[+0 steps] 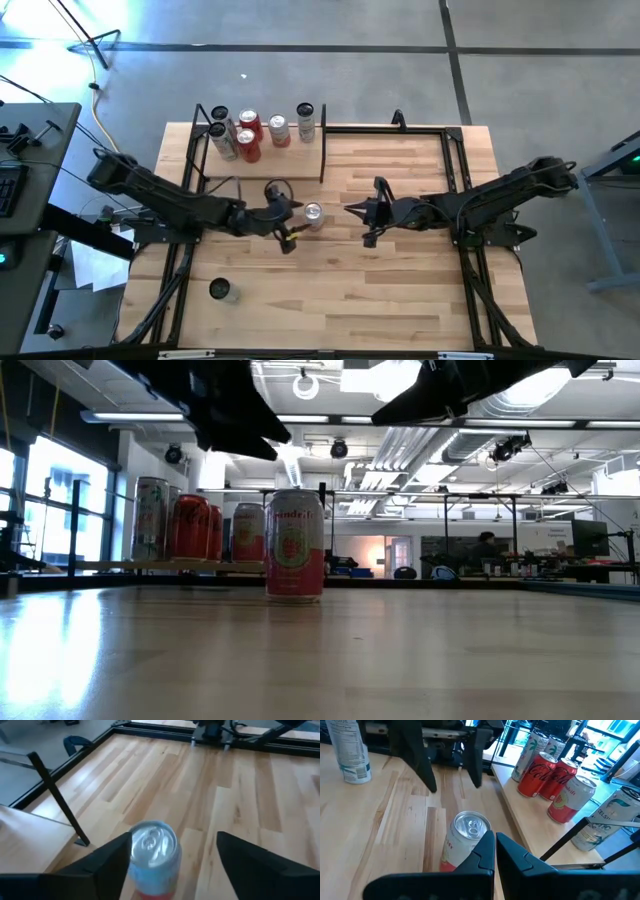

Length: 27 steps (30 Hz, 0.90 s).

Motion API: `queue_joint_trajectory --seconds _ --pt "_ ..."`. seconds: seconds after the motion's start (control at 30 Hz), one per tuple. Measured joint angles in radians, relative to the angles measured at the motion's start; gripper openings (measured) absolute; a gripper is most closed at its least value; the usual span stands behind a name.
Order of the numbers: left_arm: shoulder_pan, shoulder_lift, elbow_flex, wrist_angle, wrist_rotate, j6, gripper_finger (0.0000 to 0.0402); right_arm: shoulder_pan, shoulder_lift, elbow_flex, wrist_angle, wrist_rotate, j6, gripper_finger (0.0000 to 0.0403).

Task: Place canned beverage on shelf
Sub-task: Put the pink-white soda can on the shelf aligned with the other pink-white soda can

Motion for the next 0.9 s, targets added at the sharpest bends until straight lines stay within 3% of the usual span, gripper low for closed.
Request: queue_joint_trajectory --seconds 0.23,0.9 --pt "0.022 0.1 0.071 -0.022 -0.051 0.006 0.0317 0.0 0.0 0.0 -0.005 -0.002 0.004 0.0" --pt "0.081 0.216 0.083 -0.011 -0.005 -0.081 0.032 0.0 0.001 0.001 -0.008 -0.015 0.008 0.0"
